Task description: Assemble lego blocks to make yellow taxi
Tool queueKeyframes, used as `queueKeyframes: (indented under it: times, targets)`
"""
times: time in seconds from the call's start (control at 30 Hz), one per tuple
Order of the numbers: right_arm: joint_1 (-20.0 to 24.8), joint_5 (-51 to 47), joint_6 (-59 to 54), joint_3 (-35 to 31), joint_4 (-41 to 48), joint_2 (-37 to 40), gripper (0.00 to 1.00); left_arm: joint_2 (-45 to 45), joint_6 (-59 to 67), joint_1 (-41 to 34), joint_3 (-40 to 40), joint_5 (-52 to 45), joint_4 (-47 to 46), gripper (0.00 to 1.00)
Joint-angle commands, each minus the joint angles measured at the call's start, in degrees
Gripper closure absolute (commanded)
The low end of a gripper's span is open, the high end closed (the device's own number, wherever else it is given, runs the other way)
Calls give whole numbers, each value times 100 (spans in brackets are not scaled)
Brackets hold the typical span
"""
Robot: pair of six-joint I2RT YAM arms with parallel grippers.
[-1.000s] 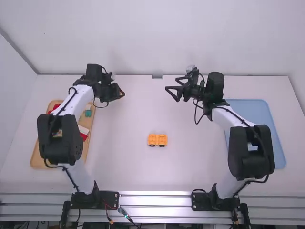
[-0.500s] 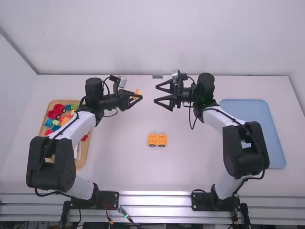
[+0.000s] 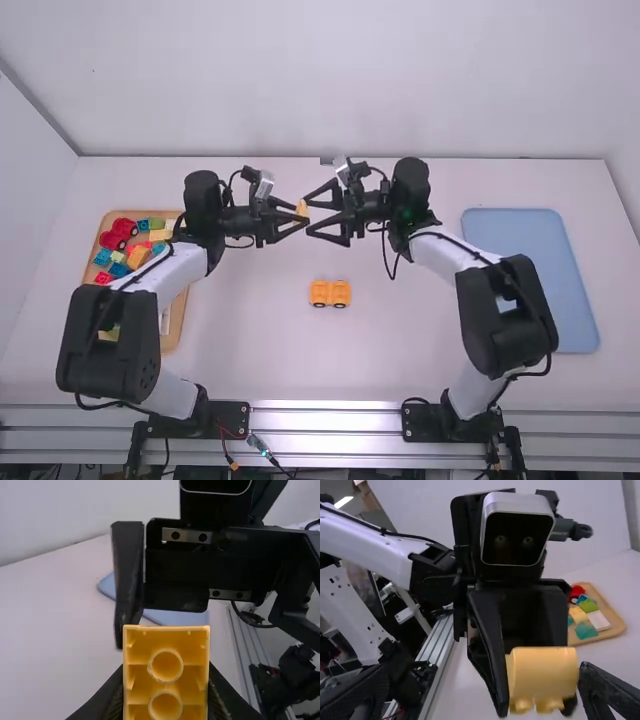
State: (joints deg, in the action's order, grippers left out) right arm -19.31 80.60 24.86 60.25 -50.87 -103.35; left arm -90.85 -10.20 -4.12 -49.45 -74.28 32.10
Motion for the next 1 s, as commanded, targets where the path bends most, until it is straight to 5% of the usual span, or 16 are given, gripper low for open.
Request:
queueKeyframes:
  times: [0.0,0.53,0.97]
  targets:
    - [2,37,-138,87,-33,-50,6,-22,105,-83,61,-184,33,98]
    - [9,13,-286,87,20,-50,44,-22,354,-76,87,-584,101,98]
    - [-24,-7,-286,87,33,-50,55,-22,417,-81,87,-584,101,98]
